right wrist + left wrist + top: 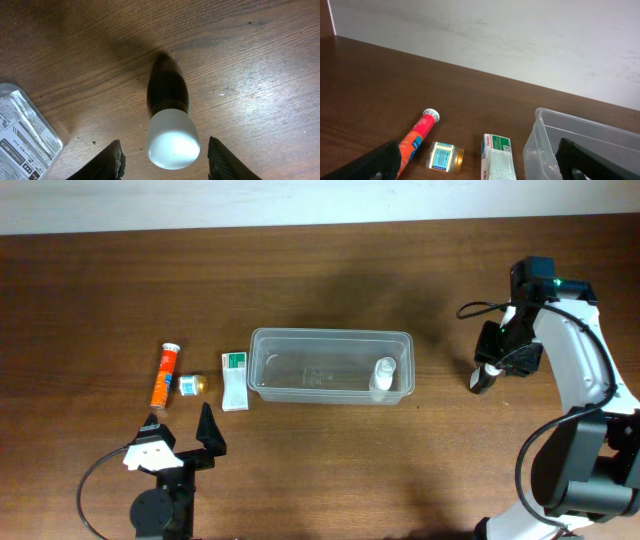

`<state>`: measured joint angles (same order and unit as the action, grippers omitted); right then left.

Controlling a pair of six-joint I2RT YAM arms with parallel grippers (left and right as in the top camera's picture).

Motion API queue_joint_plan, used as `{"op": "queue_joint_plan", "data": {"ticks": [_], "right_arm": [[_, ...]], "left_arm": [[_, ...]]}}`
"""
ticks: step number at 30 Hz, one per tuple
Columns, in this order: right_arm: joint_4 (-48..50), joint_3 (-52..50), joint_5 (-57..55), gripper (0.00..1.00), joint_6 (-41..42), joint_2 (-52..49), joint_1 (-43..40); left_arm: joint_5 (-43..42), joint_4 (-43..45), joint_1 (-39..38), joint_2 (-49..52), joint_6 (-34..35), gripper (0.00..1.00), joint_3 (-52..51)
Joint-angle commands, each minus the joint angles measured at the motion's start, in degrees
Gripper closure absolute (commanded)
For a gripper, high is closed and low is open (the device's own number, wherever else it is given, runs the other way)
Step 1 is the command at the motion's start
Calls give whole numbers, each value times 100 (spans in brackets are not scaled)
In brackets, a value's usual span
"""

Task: Pack container
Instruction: 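Release the bottle and move the right gripper to the dark bottle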

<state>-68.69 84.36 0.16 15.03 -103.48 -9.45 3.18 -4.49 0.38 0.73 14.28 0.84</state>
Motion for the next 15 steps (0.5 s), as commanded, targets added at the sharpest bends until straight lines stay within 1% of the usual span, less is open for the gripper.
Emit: {"op": "queue_joint_plan", "data": {"ticks": [1,3,5,7,10,13,15], "right_arm": [[15,-72,50,53,0,-98,-33],[101,-153,50,55,2,-116,-33],[227,-236,50,60,24,-116,-33],[278,-245,52,71,24,-114,-33],[273,-238,52,81,39,-101,-33],[166,-155,57,87,39,-26,-26],[-63,46,72,88,39,195,22]], "left_arm": [[-44,11,-26,-37,-70,0,-33],[-44,11,-26,-37,-70,0,-33],[-44,11,-26,-37,-70,0,-33],[-44,11,-26,-37,-70,0,-33],[-44,11,-26,-37,-70,0,-33],[-46,11,-26,-37,-68,0,-33],[-44,11,-26,-37,-70,0,-33]]}}
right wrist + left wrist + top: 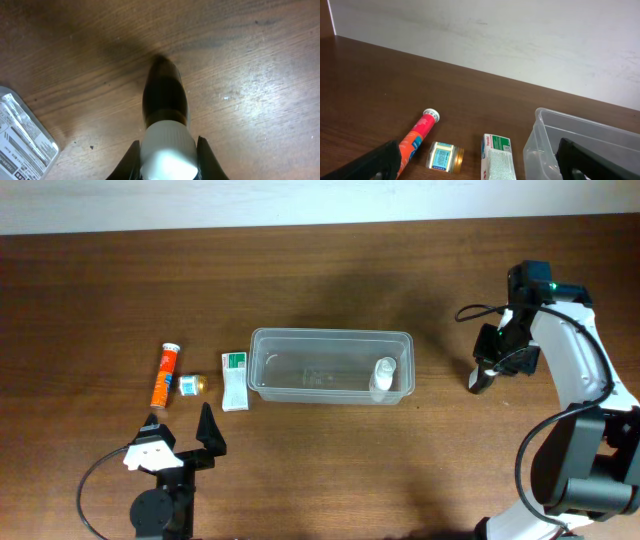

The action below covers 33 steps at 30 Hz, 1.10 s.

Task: Pack container
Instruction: 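Release the bottle and move the right gripper to the dark bottle, then grasp the dark bottle with the right gripper and place it in the container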

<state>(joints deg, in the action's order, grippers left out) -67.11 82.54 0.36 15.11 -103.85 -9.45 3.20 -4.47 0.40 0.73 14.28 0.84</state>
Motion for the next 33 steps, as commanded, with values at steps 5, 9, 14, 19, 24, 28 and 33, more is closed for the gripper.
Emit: {"op": "queue_joint_plan", "data": {"ticks": [5,9,14,19,24,28,33], "right_arm": [[-780,874,52,88,31,951,442],[-988,1593,50,88,31,1705,1217],[-470,1978,50,90,39,2330,2402],[-339,1930,52,90,304,2000,3241],[-378,1897,52,90,446,1274,3847],[-372,1897,-153,90,579,516,4179],[-402,1897,-229,92,686,-385,4164]], "left_arm": [[-46,9,-28,-37,-70,0,-33],[-48,9,-28,-37,-70,0,-33],[-46,9,-28,-37,-70,0,-33],[-48,9,-28,-37,-70,0,-33],[-48,9,-28,-37,-68,0,-33],[-46,9,-28,-37,-68,0,-33],[-46,9,-28,-37,-70,0,-33]]}}
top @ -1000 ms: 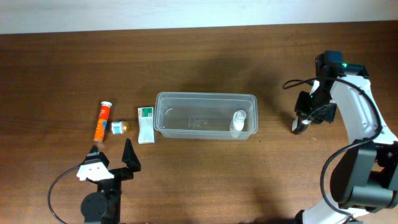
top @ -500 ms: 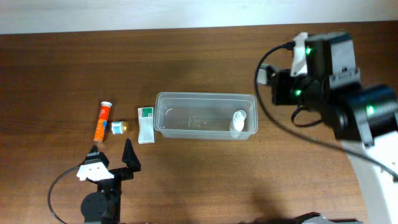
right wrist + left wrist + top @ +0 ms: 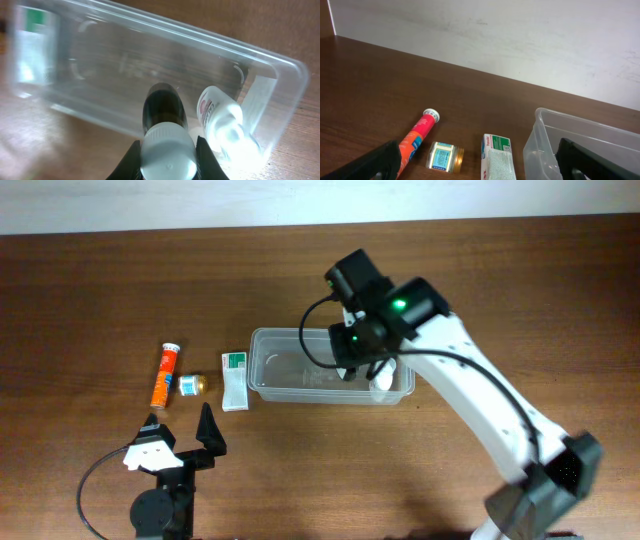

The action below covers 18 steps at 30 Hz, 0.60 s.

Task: Pack container
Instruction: 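Grasp the dark bottle with the right gripper and place it in the container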

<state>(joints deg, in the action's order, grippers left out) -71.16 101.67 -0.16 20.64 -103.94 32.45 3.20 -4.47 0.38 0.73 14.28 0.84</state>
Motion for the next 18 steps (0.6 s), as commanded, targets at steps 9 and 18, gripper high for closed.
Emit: {"op": "queue_joint_plan", "data": {"ticks": [9,18], "right_arm": [[50,-57,-201,91,243,-713,-33],[179,-358,-173,91,236,-713,-125]], "left_arm": [[-48,9,-26,-37,-68,0,-33],[-46,9,-26,-37,-70,0,-33]]}}
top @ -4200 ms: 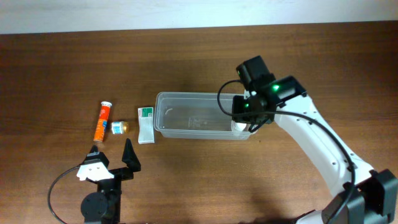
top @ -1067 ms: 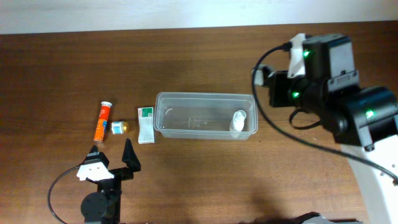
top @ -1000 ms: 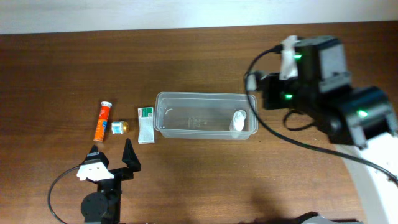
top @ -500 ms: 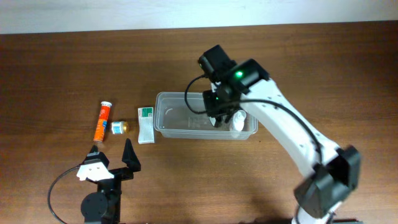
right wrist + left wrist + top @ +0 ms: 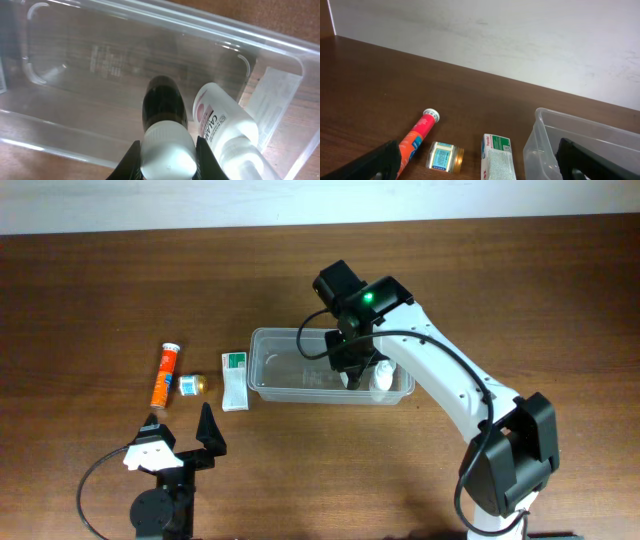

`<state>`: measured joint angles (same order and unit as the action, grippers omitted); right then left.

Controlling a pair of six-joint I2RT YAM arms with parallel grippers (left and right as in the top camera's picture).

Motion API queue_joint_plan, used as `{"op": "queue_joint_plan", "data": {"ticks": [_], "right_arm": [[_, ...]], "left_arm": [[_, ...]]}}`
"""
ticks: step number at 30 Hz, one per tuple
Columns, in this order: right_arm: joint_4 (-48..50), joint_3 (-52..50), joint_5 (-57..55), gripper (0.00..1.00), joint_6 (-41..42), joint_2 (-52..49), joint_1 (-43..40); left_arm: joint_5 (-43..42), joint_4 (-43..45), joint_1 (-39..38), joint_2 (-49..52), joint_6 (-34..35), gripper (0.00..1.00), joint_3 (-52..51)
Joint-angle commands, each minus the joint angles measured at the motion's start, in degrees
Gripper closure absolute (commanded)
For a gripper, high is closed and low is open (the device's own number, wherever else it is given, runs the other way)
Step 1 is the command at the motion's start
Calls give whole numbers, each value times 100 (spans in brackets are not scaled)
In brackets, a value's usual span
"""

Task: Pack container
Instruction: 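Grasp the dark bottle with the right gripper and place it in the container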

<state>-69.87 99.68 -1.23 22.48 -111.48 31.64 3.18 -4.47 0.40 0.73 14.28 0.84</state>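
A clear plastic container [image 5: 265, 380] sits mid-table. A white bottle [image 5: 227, 127] with a pink label stands at its right end. My right gripper [image 5: 167, 157] is shut on a dark bottle with a white cap [image 5: 165, 107], held over the container's right part, just left of the white bottle. In the overhead view the right gripper [image 5: 352, 370] hangs above the container. The left gripper [image 5: 470, 165] rests open at the table's front left; its dark fingers [image 5: 375, 162] frame an orange tube [image 5: 417, 135], a small jar [image 5: 445, 156] and a green-white box [image 5: 496, 157].
The orange tube [image 5: 164, 376], the small jar [image 5: 190, 385] and the green-white box [image 5: 234, 379] lie in a row left of the container. A flat clear sachet [image 5: 272, 95] lies under or behind the container's right end.
My right gripper with the dark bottle has moved slightly lower and closer over the container's right part, beside the white bottle. The left arm is unmoved.
My right gripper stood open round the dark bottle at the table's far right. Then it was shut on the bottle there. Later it held the bottle above the container, and now it holds it lower, next to the white bottle.
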Motion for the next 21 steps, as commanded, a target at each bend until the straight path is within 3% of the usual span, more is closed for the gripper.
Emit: {"op": "queue_joint_plan", "data": {"ticks": [1,3,7,8,9,11,21], "right_arm": [[72,-221,-72,91,52,42,-44],[162,-345,-74,90,55,42,-55],[326,-404,-94,76,52,46,-76],[328,-404,-94,67,52,59,-76],[326,-400,-101,50,46,98,-92],[313,-400,-291,38,48,208,-92],[247,-398,-645,37,31,1775,-157]], "left_arm": [[-44,9,-28,-37,-70,0,-33],[-44,9,-28,-37,-70,1,-33],[-44,9,-28,-37,-70,0,-33],[-44,9,-28,-37,-70,0,-33],[-44,9,-28,-37,-70,0,-33],[-44,9,-28,-37,-70,0,-33],[-44,9,-28,-37,-70,0,-33]]}}
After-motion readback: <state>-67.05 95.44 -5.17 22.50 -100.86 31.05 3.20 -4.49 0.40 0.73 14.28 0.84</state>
